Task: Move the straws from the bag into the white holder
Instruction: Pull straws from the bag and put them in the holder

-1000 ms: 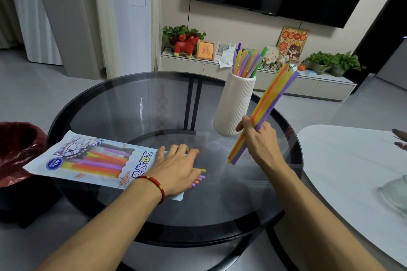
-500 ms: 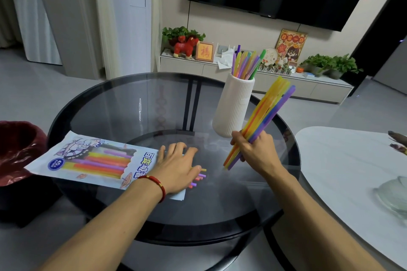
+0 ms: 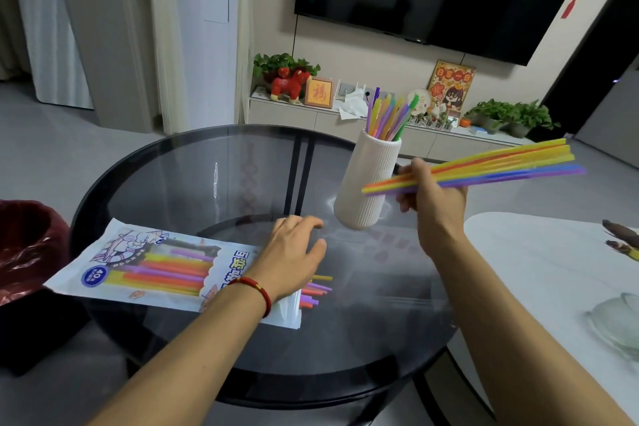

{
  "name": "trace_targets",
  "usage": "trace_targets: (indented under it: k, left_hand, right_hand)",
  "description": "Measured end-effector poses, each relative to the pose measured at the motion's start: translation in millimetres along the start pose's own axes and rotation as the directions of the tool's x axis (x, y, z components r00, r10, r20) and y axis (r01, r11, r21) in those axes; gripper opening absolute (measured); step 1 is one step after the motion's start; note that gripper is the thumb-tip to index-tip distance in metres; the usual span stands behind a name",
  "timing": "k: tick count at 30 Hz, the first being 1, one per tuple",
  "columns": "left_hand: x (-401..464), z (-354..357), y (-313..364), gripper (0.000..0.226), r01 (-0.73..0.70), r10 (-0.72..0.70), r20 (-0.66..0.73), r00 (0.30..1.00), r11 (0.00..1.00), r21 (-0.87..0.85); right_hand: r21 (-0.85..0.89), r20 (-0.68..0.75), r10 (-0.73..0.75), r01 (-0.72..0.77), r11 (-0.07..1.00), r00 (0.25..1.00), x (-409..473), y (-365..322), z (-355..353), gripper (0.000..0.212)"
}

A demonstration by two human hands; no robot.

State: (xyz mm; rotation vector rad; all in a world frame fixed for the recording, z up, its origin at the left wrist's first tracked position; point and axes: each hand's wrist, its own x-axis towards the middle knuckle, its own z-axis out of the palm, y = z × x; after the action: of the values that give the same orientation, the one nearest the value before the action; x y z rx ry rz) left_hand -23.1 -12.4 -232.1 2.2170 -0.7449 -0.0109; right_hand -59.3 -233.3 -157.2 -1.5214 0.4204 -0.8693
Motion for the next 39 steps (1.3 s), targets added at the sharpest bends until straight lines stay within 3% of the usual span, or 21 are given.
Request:
trace_targets:
  k: [4, 6, 8, 11, 16, 20, 23, 26, 31, 34, 39]
  left_hand:
    - [2.3, -4.2, 6.7, 0.034, -0.006, 0.005, -0.022, 1.000, 0.999, -0.040]
    - [2.0, -5.6, 7.5, 0.034, -0.009, 0.007, -0.034, 0.999, 0.999, -0.047]
    - [1.2, -6.1, 8.1, 0.034, -0.016, 0.015, -0.035, 0.999, 0.999, -0.043]
    - [1.1, -7.4, 9.8, 0.035, -0.033, 0.032, -0.033, 0.999, 0.999, -0.033]
    - [0.9, -8.7, 13.2, 0.036, -0.033, 0.033, -0.028, 0.999, 0.999, -0.015]
    - [0.2, -10.1, 14.5, 0.036, -0.022, 0.022, -0.020, 1.000, 1.000, -0.006]
    - [-0.2, -11.3, 14.6, 0.036, -0.018, 0.018, -0.019, 1.000, 1.000, 0.002]
    - [-1.0, -11.7, 14.7, 0.036, -0.020, 0.020, -0.020, 1.000, 1.000, 0.016]
    - [-1.5, -11.3, 15.2, 0.037, -0.001, 0.001, -0.008, 1.000, 1.000, 0.022]
    - [-1.4, -10.9, 16.6, 0.038, 0.002, -0.002, -0.002, 1.000, 1.000, 0.030]
    - [-1.1, -9.5, 19.7, 0.037, 0.000, 0.000, 0.002, 1.000, 0.999, 0.035]
  right_hand:
    - [0.237, -0.139, 0.067, -0.032, 0.971, 0.988, 43.8, -29.7, 25.2, 0.032]
    - [0.169, -0.199, 0.003, 0.032, 0.985, 0.980, 60.1, -40.5, 35.4, 0.039]
    - [-0.046, -0.237, -0.126, 0.118, 0.992, 0.963, 69.7, -46.8, 41.8, 0.030]
    - [-0.391, -0.118, -0.234, 0.172, 0.904, 0.965, 77.3, -51.0, 50.2, 0.036]
    - [-0.634, 0.114, -0.115, 0.161, 0.757, 0.987, 80.8, -58.9, 59.4, 0.025]
    - [-0.645, 0.131, -0.064, 0.133, 0.753, 0.989, 83.2, -69.2, 60.8, 0.036]
    - [-0.637, 0.106, -0.191, 0.214, 0.740, 0.976, 81.9, -77.2, 61.1, 0.043]
    - [-0.673, 0.097, -0.348, 0.319, 0.667, 0.932, 83.1, -83.6, 60.0, 0.036]
    - [-0.559, 0.156, -0.547, 0.530, 0.637, 0.822, 77.9, -92.2, 57.9, 0.093]
    - [-0.557, 0.257, -0.531, 0.573, 0.602, 0.807, 80.1, -89.7, 59.6, 0.088]
    - [-0.665, 0.345, -0.402, 0.523, 0.533, 0.848, 81.5, -74.2, 62.5, 0.054]
